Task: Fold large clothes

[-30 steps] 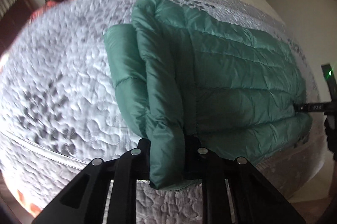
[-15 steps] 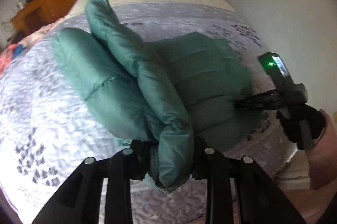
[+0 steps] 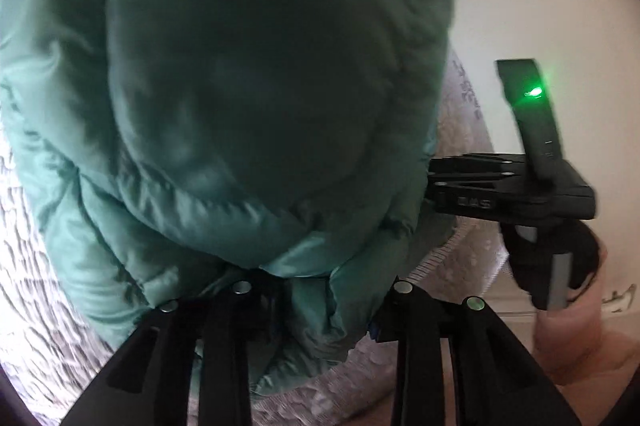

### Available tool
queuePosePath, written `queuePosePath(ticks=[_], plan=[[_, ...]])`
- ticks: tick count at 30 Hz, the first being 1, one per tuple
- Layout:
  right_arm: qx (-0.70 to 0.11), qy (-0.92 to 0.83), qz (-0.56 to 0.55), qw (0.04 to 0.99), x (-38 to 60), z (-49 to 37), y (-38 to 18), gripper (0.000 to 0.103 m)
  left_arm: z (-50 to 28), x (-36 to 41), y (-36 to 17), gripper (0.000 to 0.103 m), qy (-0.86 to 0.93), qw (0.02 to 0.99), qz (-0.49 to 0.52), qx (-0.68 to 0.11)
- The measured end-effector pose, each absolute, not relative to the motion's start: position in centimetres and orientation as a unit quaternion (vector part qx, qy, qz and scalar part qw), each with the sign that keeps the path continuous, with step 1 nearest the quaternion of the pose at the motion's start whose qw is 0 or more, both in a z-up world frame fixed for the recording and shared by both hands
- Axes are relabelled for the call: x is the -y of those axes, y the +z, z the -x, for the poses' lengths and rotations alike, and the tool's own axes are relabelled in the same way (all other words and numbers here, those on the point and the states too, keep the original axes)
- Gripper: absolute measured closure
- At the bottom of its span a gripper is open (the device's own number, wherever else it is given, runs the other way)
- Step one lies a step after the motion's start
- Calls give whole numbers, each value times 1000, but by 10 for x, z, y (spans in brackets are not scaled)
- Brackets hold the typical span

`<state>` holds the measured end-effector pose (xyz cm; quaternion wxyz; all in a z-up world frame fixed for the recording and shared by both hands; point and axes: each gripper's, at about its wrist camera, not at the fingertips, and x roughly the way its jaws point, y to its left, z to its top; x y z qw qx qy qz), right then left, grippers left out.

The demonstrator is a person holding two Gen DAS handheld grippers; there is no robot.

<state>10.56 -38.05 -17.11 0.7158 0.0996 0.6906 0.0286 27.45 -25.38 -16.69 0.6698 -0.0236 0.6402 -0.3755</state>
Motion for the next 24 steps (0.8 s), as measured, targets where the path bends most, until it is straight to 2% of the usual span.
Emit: queuePosePath(ticks=[5,8,10,12,15,19,21,24], plan=[[-692,28,-100,715,382,-107,-172,67,-267,253,-169,71,-368,672,19,-642],[-692,27,-101,715,383,-107,-173,66,-255,252,-152,70,-373,674,40,-637],[-692,26,-102,714,384,-108,-174,65,-248,249,-142,65,-382,674,50,-630],[-692,26,-101,714,384,-107,-173,65,-244,230,-122,55,-404,673,63,-616],[-692,26,-101,714,384,-107,-174,65,-231,207,-88,48,-444,680,86,-577],[-692,28,-101,714,387,-107,-176,65,-236,146,-56,43,-469,689,182,-521],[-693,28,-100,714,386,-107,-175,64,-253,121,-60,40,-443,700,225,-513],[-694,27,-96,714,385,-108,-177,64,-280,93,-91,42,-379,695,265,-550]])
